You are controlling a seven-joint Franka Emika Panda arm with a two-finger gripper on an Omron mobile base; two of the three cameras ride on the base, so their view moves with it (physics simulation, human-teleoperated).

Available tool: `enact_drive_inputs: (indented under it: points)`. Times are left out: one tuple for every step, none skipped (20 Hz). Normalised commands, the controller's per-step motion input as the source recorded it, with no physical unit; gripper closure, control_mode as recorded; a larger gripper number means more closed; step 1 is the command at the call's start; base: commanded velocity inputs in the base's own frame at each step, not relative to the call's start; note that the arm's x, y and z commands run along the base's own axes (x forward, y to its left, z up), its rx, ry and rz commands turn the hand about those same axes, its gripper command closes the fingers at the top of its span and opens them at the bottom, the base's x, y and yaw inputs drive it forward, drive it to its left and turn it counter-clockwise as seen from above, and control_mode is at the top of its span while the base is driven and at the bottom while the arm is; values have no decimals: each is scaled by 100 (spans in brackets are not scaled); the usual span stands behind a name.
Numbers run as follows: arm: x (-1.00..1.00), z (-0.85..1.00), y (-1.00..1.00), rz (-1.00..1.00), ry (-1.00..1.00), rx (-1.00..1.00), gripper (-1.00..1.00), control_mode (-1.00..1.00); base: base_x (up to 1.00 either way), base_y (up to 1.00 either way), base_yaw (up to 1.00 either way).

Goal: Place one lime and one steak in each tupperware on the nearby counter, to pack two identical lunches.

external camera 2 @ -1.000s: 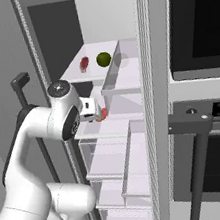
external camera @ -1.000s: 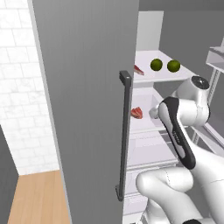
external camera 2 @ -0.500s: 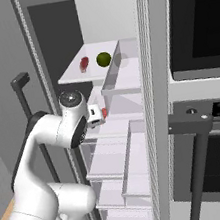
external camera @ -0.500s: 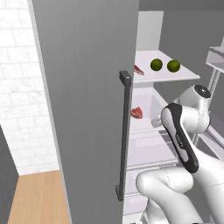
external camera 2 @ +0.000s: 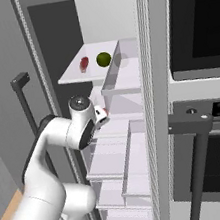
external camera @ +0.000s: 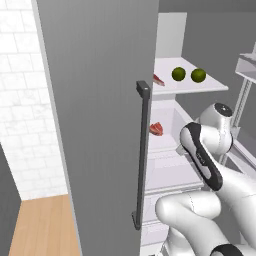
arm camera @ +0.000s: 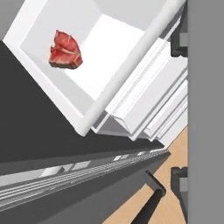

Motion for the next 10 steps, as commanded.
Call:
enact_drive_inputs:
  points:
    - [31,-26,-19,32,-1,-14,-100,-100,0,0,0]
    - [34,-21,-14,32,-1,-12,-100,-100,0,0,0]
    - [40,-16,0,32,-2,-10,-100,-100,0,0,0]
    - [44,-16,0,32,-2,-9,-100,-100,0,0,0]
    - [51,-21,0,34,-5,-9,-100,-100,0,0,0]
    - [51,-17,0,35,-5,-9,-100,-100,0,0,0]
    - [48,-11,0,35,-4,-9,-100,-100,0,0,0]
    - [48,-8,0,35,-3,-9,-100,-100,0,0,0]
    - [46,-6,0,35,-3,-8,-100,-100,0,0,0]
    - [48,-4,0,33,-3,-7,-100,-100,0,0,0]
